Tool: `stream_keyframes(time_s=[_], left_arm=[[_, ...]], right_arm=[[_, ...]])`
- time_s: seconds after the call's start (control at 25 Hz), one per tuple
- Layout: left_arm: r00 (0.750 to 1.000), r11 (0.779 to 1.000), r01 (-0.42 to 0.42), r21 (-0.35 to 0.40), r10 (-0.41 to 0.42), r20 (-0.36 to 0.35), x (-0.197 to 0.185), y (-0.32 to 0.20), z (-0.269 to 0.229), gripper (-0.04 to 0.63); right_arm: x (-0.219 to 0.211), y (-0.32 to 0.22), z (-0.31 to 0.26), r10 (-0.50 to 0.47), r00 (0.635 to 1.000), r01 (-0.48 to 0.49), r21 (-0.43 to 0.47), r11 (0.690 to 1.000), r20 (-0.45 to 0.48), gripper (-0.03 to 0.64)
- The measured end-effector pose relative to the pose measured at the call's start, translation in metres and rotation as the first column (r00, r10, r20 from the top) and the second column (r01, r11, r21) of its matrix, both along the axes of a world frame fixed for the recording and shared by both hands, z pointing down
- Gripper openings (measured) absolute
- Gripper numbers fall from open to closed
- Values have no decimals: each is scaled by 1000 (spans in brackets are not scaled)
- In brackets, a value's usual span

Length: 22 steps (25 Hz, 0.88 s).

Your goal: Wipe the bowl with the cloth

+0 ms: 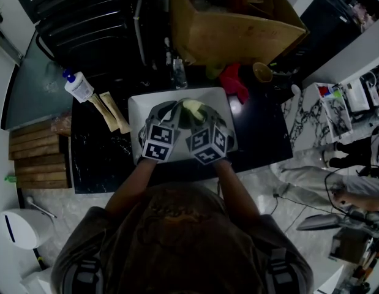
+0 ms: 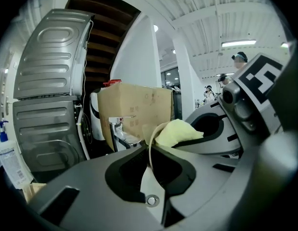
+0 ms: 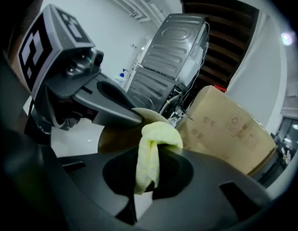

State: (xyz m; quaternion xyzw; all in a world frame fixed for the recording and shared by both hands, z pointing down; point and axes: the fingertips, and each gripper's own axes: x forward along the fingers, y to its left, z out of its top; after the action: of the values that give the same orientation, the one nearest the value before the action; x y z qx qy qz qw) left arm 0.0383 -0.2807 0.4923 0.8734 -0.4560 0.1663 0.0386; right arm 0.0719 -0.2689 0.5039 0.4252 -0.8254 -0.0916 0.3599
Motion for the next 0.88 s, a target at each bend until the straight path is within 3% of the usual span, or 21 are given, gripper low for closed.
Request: stream_keyframes(time_s=[0.2, 0.48, 0.6, 0.72, 0.88], left_arm=[[1000, 1000, 5, 22, -5, 8, -2, -1, -2, 38], [1000, 1000, 7, 1, -7, 11, -4, -1, -1, 40], [1000, 1000, 11, -6, -11, 5, -6, -2, 1, 40], [1000, 1000, 18, -12, -18, -1, -10, -4, 3, 40], [999, 999, 42, -31, -43, -3, -21, -7, 9, 26]], right_arm=[[2, 11, 21, -13, 1000, 11, -107, 994, -17, 18], [-11, 31, 42, -83, 987, 117, -268, 956, 135, 18], [-26, 43, 44, -108, 957, 195, -319, 927, 270, 18], [-40, 52, 40, -134, 898, 287, -326, 901, 419, 18], [-38, 56, 34, -136, 858, 314, -295, 903, 495, 18]])
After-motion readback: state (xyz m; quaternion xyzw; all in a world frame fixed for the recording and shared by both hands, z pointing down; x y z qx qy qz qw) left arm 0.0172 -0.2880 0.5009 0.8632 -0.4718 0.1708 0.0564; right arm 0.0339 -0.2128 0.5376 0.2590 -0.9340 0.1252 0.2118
